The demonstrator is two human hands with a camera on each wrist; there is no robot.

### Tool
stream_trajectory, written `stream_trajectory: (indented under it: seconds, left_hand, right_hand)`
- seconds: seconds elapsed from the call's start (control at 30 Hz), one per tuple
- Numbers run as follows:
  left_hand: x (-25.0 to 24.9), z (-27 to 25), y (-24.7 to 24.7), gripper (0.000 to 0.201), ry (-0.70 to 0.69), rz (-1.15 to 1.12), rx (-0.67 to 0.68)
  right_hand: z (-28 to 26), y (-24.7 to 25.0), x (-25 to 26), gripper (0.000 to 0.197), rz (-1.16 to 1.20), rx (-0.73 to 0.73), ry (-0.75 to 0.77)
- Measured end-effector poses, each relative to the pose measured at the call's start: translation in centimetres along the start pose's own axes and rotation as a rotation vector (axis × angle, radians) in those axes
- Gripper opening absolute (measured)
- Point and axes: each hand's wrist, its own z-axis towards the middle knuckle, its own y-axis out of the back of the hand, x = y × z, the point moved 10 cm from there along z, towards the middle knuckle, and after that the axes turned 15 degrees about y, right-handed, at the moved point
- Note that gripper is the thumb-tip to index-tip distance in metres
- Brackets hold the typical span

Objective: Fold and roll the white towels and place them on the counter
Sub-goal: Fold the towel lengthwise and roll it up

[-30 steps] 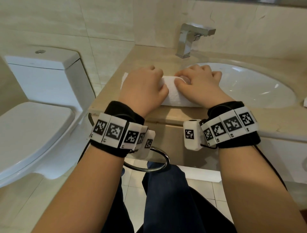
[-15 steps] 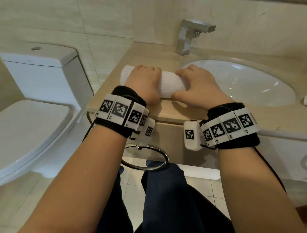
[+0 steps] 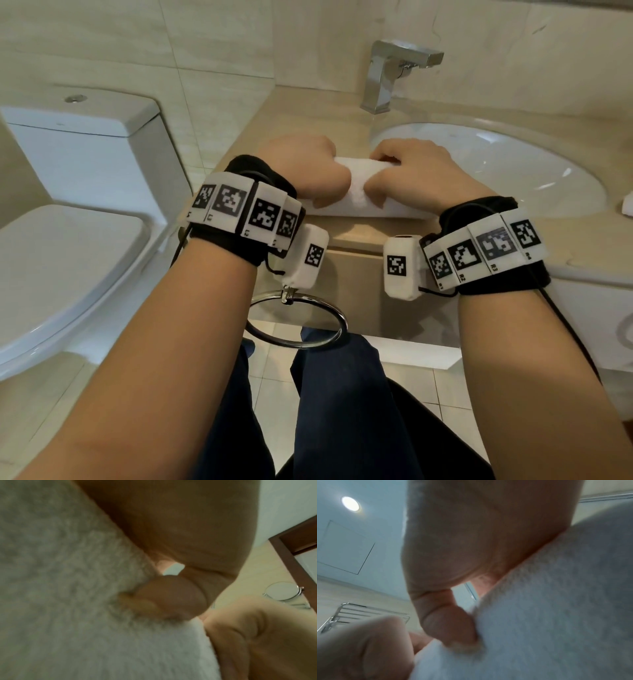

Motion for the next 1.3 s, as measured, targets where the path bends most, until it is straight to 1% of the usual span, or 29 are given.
stream_trajectory:
  seconds: [0.07,0.13,0.17,0.2,0.23,0.3,0.33,0.4,0.43,0.47,0.5,0.53,0.6,0.7,0.8,0.9,0.97,1.03,1.13,1.2,1.3]
  left_hand:
    - [0.0,-0.4,-0.2,0.033,0.012,-0.022,0.078]
    - [0.1,-0.9,-0.3,0.038,0.01,-0.001,0.108]
    - [0.0,-1.1,-0.2,0.04,-0.005,0.023,0.091]
    - [-0.1,-1.2,0.1,0.042,-0.034,0.061,0.037]
    - [-0.2,-1.4,0.6,0.046,-0.07,0.108,-0.045]
    - [-0.6,-2.0,1.5,0.051,-0.131,0.169,-0.194]
    - [-0.6,-2.1,1.6,0.05,-0.154,0.167,-0.22]
    - [-0.8,-2.0,1.3,0.042,-0.186,0.139,-0.193]
    - [-0.9,-1.8,1.1,0.039,-0.19,0.126,-0.172]
    - [-0.9,-1.4,0.9,0.036,-0.186,0.118,-0.152]
    - [-0.9,-0.9,0.8,0.035,-0.179,0.114,-0.139]
    - [-0.9,-0.5,0.8,0.035,-0.172,0.111,-0.132]
    - [-0.9,0.4,0.6,0.035,-0.147,0.107,-0.124]
    - [-0.8,1.4,0.6,0.038,-0.096,0.094,-0.13]
    - [-0.7,2.0,0.8,0.041,-0.048,0.09,-0.123]
    - [-0.4,1.6,1.0,0.041,-0.035,0.135,-0.156]
    - [0.1,1.0,1.3,0.042,-0.034,0.141,-0.2]
    - [0.6,0.5,1.2,0.046,-0.04,0.139,-0.209]
    - [0.6,0.8,0.8,0.053,-0.065,0.145,-0.185]
    - [0.4,1.4,0.2,0.058,-0.072,0.193,-0.156]
    - [0.0,1.6,-0.4,0.057,-0.085,0.281,-0.138]
  right_hand:
    - [0.1,-0.1,0.0,0.035,0.043,0.017,-0.009]
    - [0.2,-0.1,0.2,0.028,0.074,0.041,-0.024]
    - [0.4,-0.2,0.2,0.024,0.076,0.055,-0.028]
    - [0.5,-0.3,0.3,0.02,0.074,0.068,-0.031]
    - [0.7,-0.3,0.4,0.021,0.064,0.075,-0.036]
    - [1.4,-0.4,0.6,0.032,0.046,0.099,-0.032]
    - [1.5,-0.5,0.8,0.03,0.036,0.124,-0.03]
    - [1.4,-0.7,1.1,0.01,-0.019,0.161,-0.021]
    - [1.6,-0.4,1.0,0.017,-0.047,0.144,-0.022]
    - [1.7,0.1,0.8,0.015,-0.053,0.086,-0.022]
    - [1.4,0.8,1.0,0.008,-0.032,0.008,-0.009]
    - [1.2,1.5,1.0,0.013,-0.024,-0.076,0.006]
    - [0.7,2.2,1.4,0.026,-0.085,-0.187,0.069]
    - [0.6,2.4,2.3,0.031,-0.139,-0.276,0.18]
    - [0.7,2.1,2.2,0.025,-0.059,-0.308,0.22]
    - [1.1,1.8,1.3,0.024,0.044,-0.295,0.202]
    - [1.5,1.7,0.8,0.026,0.035,-0.266,0.187]
    - [1.8,1.5,0.6,0.029,-0.023,-0.218,0.171]
    - [2.5,0.9,0.5,0.034,-0.155,-0.135,0.13]
    - [2.6,0.4,0.1,0.036,-0.164,-0.093,0.085]
    - [1.9,0.0,-0.1,0.035,-0.119,-0.051,0.059]
